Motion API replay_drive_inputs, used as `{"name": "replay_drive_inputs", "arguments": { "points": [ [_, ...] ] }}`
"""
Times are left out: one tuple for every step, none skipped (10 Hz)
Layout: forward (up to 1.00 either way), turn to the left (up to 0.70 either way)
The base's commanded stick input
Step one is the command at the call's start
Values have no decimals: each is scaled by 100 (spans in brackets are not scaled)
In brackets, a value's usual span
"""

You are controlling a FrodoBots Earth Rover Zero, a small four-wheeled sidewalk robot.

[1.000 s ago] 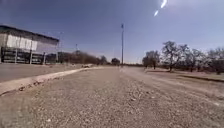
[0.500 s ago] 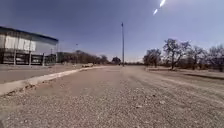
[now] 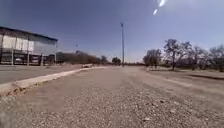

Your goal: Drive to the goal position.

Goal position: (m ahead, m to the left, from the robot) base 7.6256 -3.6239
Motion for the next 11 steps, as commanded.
{"name": "replay_drive_inputs", "arguments": {
  "points": [
    [70, 0],
    [70, 0],
    [70, 0],
    [70, 0],
    [70, 0],
    [70, 0],
    [70, 0],
    [70, 0],
    [70, 3],
    [70, 19],
    [70, 35]
  ]
}}
